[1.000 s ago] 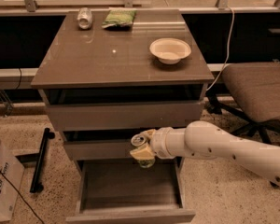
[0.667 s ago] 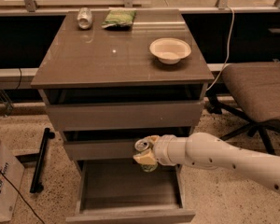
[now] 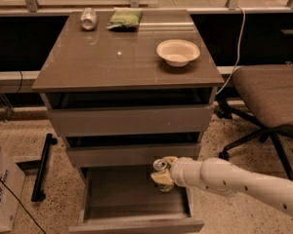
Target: Place green can into bottom drawer
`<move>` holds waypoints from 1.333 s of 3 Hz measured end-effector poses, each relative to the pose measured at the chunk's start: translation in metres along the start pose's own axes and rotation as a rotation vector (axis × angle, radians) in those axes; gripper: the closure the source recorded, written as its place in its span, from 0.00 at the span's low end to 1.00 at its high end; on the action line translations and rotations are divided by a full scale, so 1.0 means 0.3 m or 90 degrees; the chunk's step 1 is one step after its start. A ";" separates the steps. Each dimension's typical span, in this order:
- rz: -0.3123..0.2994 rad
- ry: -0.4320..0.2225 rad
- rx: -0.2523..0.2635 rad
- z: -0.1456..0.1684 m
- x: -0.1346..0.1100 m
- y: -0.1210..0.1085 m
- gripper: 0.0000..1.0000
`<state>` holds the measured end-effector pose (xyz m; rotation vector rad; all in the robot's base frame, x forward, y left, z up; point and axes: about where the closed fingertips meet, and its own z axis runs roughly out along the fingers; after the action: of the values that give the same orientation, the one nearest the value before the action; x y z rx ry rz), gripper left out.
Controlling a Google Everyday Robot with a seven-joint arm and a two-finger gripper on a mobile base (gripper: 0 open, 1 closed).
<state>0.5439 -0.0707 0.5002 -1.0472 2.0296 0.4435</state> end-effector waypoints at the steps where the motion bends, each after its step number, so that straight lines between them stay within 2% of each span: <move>1: 0.009 0.003 -0.003 0.014 0.029 0.005 1.00; 2: 0.010 -0.017 -0.006 0.069 0.062 0.008 1.00; 3: 0.000 -0.078 -0.017 0.177 0.136 -0.004 1.00; 4: 0.008 -0.099 -0.026 0.265 0.242 -0.004 1.00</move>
Offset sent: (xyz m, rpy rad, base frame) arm 0.0094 0.0106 -0.0588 0.0787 -0.0305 -0.0001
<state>0.5587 -0.0611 0.3940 -0.9935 1.8980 0.5579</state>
